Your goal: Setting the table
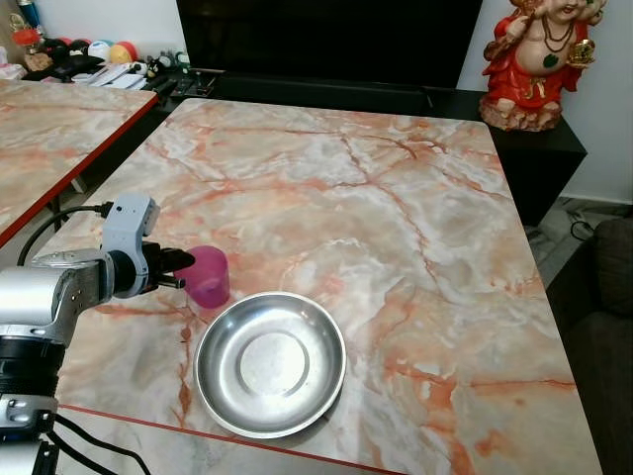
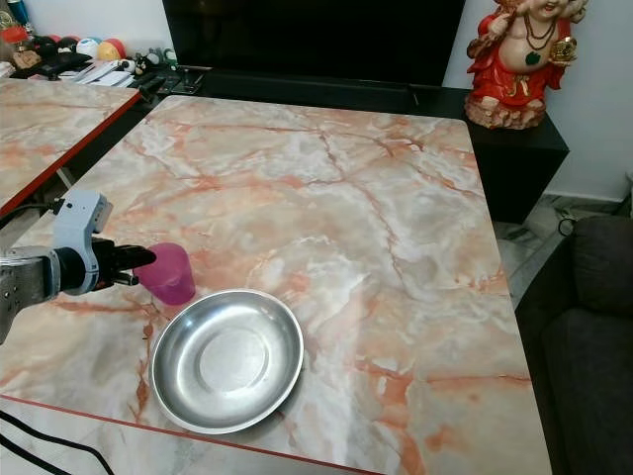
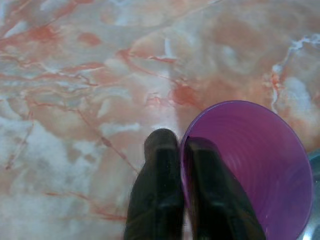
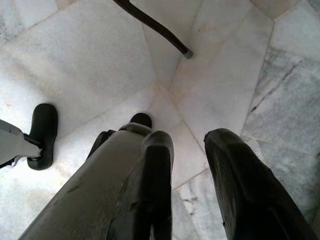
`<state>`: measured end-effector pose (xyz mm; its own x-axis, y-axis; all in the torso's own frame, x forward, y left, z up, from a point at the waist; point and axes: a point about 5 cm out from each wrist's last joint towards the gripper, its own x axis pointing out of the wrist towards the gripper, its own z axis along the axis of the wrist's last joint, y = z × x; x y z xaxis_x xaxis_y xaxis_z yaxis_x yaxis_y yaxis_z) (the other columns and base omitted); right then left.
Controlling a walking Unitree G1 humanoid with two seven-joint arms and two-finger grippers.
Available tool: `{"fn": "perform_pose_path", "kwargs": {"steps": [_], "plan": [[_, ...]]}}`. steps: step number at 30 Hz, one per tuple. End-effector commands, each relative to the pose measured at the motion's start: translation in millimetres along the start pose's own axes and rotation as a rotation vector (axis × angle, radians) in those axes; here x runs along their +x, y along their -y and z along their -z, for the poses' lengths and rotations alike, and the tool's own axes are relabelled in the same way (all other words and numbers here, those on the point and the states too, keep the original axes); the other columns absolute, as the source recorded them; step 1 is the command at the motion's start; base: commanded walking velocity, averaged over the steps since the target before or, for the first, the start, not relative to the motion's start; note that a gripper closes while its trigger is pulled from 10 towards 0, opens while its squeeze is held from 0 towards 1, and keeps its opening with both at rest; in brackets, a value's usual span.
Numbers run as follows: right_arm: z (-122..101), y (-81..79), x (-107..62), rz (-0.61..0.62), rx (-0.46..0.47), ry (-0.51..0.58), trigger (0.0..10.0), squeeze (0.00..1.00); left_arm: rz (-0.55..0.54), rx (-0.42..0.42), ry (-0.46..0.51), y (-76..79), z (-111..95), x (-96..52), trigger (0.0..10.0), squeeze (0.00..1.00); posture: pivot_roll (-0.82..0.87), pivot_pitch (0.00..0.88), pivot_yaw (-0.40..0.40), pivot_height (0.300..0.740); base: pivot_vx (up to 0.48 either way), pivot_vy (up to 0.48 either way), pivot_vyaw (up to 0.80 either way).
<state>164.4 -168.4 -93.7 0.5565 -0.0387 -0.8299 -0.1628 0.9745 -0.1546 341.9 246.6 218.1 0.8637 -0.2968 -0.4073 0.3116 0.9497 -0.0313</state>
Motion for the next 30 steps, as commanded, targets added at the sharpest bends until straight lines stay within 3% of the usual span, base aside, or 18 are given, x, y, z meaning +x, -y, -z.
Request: {"fn": "perform_pose_path", "kwargs": {"steps": [1,6,9,10,11,12,13,18,30], "plan": [[8.8,-2.6,-1.7,-0.01,-0.002,-0.03,10.0,0.0,0.004,-0.007,0.003,1.0,-0.6,-2.4,10.0,0.93,0.06,0.12,0.02,0.74,0.0,0.0,0.0],[9.3,-2.7,-1.8,-0.011,-0.003,-0.031,10.0,0.0,0.002,-0.011,-0.001,0.7,0.9,-2.1,10.0,0.91,0.06,0.119,0.019,0.74,0.0,0.0,0.0],[9.5,-2.6,-1.8,-0.01,-0.002,-0.031,10.0,0.0,0.002,-0.009,0.0,1.7,1.2,-1.8,10.0,0.85,0.06,0.12,0.018,0.74,0.0,0.0,0.0],[9.5,-2.5,-1.8,-0.01,-0.002,-0.031,10.0,0.0,-0.003,-0.008,0.005,1.7,0.7,-1.9,10.0,0.73,0.06,0.121,0.018,0.74,0.0,0.0,0.0],[9.6,-2.3,-1.8,-0.009,-0.003,-0.032,10.0,0.0,-0.012,0.008,0.02,1.5,-1.2,-2.4,10.0,0.33,0.06,0.121,0.018,0.74,0.0,0.0,0.0],[9.6,-2.3,-1.8,-0.009,-0.003,-0.032,10.0,0.0,-0.013,0.012,0.024,1.4,-1.9,-2.6,10.0,0.33,0.06,0.121,0.018,0.74,0.0,0.0,0.0],[9.6,-2.3,-1.8,-0.009,-0.003,-0.032,10.0,0.0,-0.015,0.017,0.026,1.4,-2.3,-2.8,10.0,0.0,0.06,0.121,0.018,0.74,0.0,0.0,0.0],[8.9,-2.0,-1.7,-0.009,-0.003,-0.031,10.0,0.0,-0.046,0.067,0.042,-0.1,-4.3,-3.6,10.0,0.0,0.06,0.131,0.015,0.74,0.0,0.0,0.0],[7.6,-2.5,-1.4,-0.011,-0.004,-0.028,10.0,0.0,-0.031,0.048,0.001,2.0,4.1,-1.0,10.0,0.0,0.06,0.137,0.018,0.74,0.0,0.0,0.0]]}}
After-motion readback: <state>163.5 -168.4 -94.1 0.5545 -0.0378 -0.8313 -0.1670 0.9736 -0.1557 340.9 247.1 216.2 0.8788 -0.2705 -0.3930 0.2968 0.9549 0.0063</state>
